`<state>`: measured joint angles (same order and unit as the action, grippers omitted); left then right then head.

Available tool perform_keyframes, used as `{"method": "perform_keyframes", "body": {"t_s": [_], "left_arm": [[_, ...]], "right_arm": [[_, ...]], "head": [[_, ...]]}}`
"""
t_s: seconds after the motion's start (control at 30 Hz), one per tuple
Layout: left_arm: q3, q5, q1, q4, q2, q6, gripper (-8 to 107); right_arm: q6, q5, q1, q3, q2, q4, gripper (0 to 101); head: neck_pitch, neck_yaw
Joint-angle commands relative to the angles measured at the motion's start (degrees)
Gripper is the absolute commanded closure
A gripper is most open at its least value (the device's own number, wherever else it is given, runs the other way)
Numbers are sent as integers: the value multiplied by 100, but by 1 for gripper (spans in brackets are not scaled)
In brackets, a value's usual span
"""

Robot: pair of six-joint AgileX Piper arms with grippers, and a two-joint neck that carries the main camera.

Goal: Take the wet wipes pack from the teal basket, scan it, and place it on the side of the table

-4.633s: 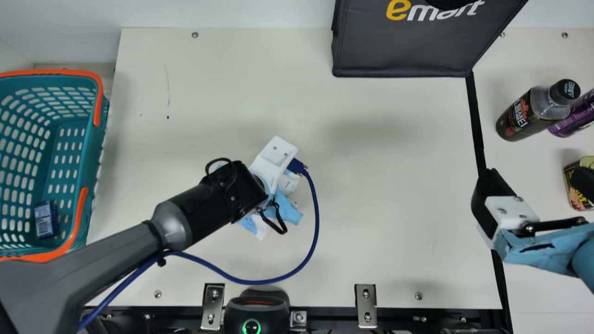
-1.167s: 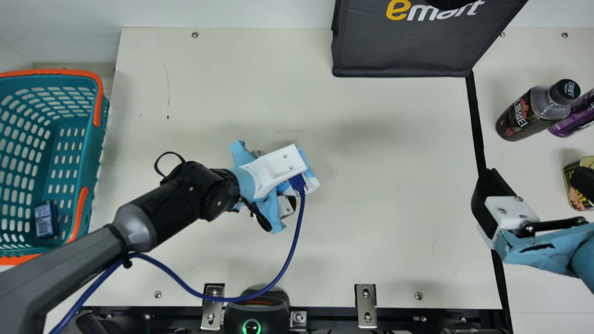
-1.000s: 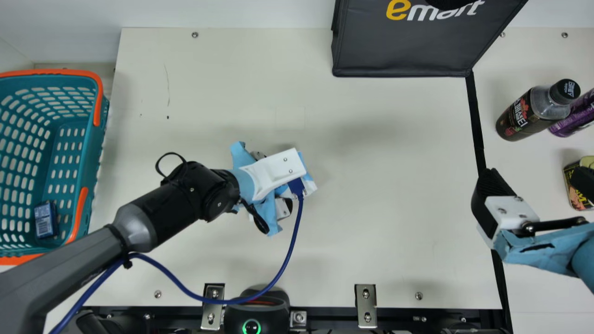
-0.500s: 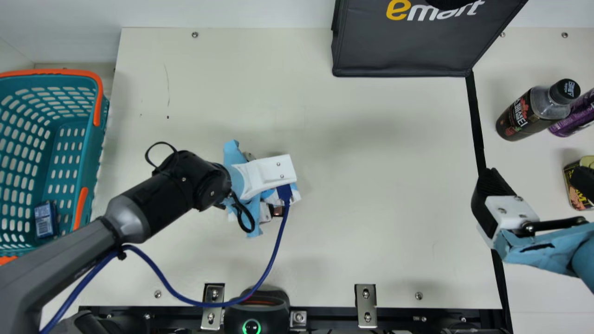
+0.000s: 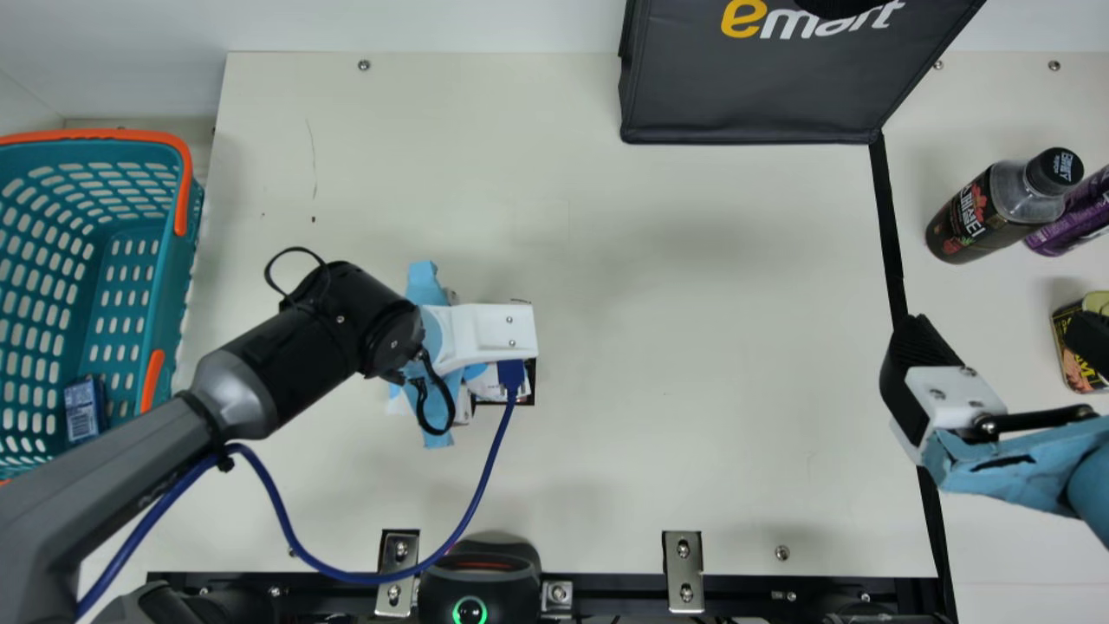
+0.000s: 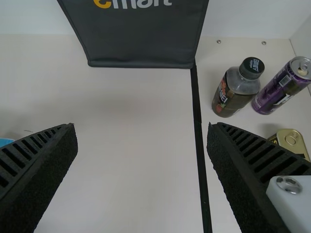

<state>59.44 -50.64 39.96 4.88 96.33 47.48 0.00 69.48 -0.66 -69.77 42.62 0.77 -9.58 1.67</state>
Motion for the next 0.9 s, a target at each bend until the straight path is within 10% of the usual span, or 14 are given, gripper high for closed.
{"method": "perform_keyframes", "body": {"t_s": [0.0, 0.87], "left_arm": [[22, -71, 1, -72, 3, 39, 107], [854, -1727, -148, 101, 518, 640, 107]], "right_arm": [[0, 0, 0, 0, 0, 0, 6], [0, 0, 0, 0, 0, 0, 6]], "head": [[166, -9], [166, -9]]}}
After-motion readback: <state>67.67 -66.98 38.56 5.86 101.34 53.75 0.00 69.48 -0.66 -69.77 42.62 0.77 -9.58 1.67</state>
